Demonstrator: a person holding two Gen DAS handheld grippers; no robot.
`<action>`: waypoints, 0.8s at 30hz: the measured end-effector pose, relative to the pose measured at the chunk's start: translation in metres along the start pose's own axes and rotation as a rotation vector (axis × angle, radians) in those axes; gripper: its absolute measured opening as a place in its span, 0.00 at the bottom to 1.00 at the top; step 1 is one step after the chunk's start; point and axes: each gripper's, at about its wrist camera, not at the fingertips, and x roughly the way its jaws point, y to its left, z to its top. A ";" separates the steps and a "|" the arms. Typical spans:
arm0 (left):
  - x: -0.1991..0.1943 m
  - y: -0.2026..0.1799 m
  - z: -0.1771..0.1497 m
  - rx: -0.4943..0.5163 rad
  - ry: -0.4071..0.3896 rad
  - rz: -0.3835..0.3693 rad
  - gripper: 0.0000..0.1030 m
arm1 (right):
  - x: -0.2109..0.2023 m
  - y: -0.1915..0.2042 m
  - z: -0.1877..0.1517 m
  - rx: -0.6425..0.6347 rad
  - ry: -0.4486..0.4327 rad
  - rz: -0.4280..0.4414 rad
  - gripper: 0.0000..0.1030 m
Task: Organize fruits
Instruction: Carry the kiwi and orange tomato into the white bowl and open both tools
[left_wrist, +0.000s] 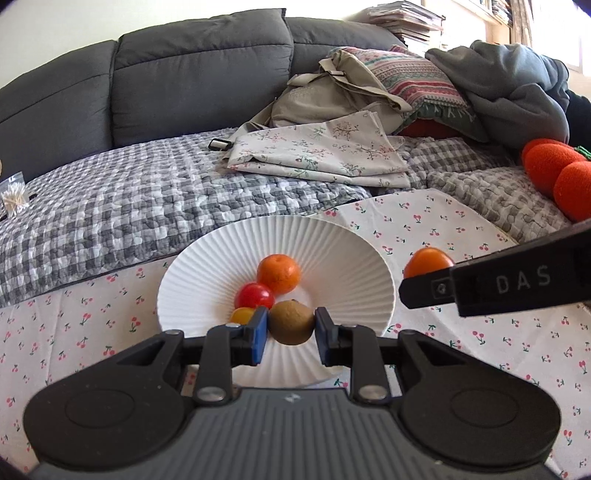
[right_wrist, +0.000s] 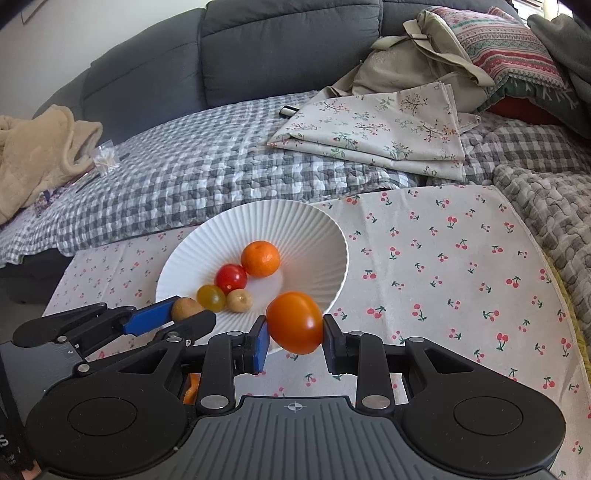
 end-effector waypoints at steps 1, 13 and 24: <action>0.005 -0.002 0.000 0.008 0.003 0.003 0.24 | 0.003 -0.002 0.002 0.009 -0.002 -0.003 0.28; 0.040 -0.003 -0.005 0.044 0.069 0.004 0.24 | 0.044 -0.005 0.007 -0.023 0.034 -0.020 0.28; 0.045 -0.002 -0.005 0.049 0.078 0.004 0.27 | 0.053 -0.001 0.005 -0.067 0.034 -0.043 0.30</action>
